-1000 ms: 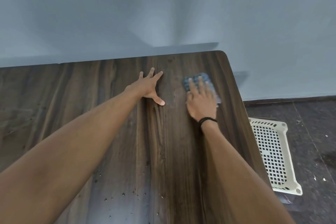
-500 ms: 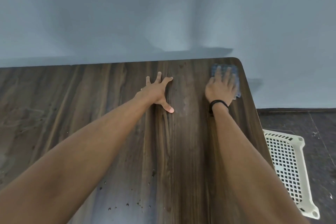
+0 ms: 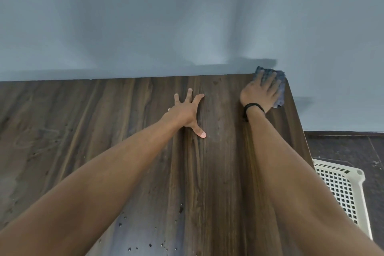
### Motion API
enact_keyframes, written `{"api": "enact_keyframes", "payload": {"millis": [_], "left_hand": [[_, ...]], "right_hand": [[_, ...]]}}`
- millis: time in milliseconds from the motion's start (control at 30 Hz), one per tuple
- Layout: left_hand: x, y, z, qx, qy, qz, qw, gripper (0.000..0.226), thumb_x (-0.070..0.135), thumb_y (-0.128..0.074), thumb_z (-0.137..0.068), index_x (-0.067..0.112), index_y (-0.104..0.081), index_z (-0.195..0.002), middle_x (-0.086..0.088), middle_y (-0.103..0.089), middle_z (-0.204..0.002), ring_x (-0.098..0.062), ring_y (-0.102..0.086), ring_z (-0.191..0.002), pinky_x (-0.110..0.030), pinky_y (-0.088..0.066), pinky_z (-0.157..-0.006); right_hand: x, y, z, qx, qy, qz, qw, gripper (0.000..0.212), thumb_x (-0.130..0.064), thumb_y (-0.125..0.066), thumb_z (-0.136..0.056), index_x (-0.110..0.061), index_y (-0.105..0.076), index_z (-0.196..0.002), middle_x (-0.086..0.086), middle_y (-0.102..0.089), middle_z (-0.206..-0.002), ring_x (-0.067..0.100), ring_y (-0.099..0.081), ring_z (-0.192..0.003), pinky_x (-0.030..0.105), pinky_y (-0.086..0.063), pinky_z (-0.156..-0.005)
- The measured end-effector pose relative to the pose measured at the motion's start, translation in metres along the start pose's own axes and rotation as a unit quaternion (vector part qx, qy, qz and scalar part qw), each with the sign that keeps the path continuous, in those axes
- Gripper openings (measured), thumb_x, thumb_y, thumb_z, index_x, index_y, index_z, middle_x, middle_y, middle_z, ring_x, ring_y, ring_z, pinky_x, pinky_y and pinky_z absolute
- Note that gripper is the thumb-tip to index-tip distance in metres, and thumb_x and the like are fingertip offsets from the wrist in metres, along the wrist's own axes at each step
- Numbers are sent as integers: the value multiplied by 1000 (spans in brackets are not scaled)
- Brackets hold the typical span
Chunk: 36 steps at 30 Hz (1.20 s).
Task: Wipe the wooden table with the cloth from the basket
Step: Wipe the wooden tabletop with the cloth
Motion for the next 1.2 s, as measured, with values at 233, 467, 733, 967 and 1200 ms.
{"api": "enact_keyframes", "payload": {"millis": [233, 467, 733, 967, 1200], "left_hand": [[-1, 0, 0, 2, 1, -7, 1000, 145, 51, -92, -55, 39, 12, -155, 0, 29, -162, -49, 22, -144, -70, -14, -115], [-1, 0, 2, -2, 10, -11, 1000, 145, 52, -92, -54, 40, 12, -155, 2, 30, -161, -48, 22, -145, -70, -15, -114], [-1, -1, 5, -7, -7, -17, 1000, 144, 56, -90, -55, 40, 13, -155, 1, 30, -161, -47, 22, -145, -70, -18, -114], [-32, 11, 3, -19, 24, 0, 1000, 142, 54, -88, -62, 40, 19, -153, 0, 34, -160, -45, 26, -144, -68, -9, -116], [-34, 8, -4, -16, 22, 3, 1000, 143, 49, -91, -61, 39, 17, -154, -1, 32, -160, -47, 24, -145, -70, -13, -114]], "right_hand": [[-13, -7, 6, -19, 23, 16, 999, 58, -34, -24, -106, -27, -5, -160, 8, 4, -168, 30, 2, -154, 50, 0, -124], [-19, -13, 14, -23, 44, 14, 999, 58, -35, -25, -106, -28, -7, -160, 7, 3, -168, 30, 2, -154, 49, 1, -123], [-24, -19, 41, -15, 107, 25, 994, 55, -36, -30, -106, -32, -17, -159, 5, -5, -168, 28, -4, -154, 45, -2, -123], [-25, -16, 40, 3, 93, 30, 995, 54, -36, -30, -106, -34, -20, -158, 5, -9, -168, 28, -6, -154, 45, -3, -124], [-28, -18, 39, -41, 106, 54, 992, 55, -40, -25, -106, -37, -11, -159, 4, 0, -168, 26, -1, -155, 44, -1, -123]]}}
Point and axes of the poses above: each hand's wrist, its own z-axis away from the middle knuckle, its own y-axis out of the back of the hand, x = y × z, the point moved 7 cm from there along -z, towards the middle knuckle
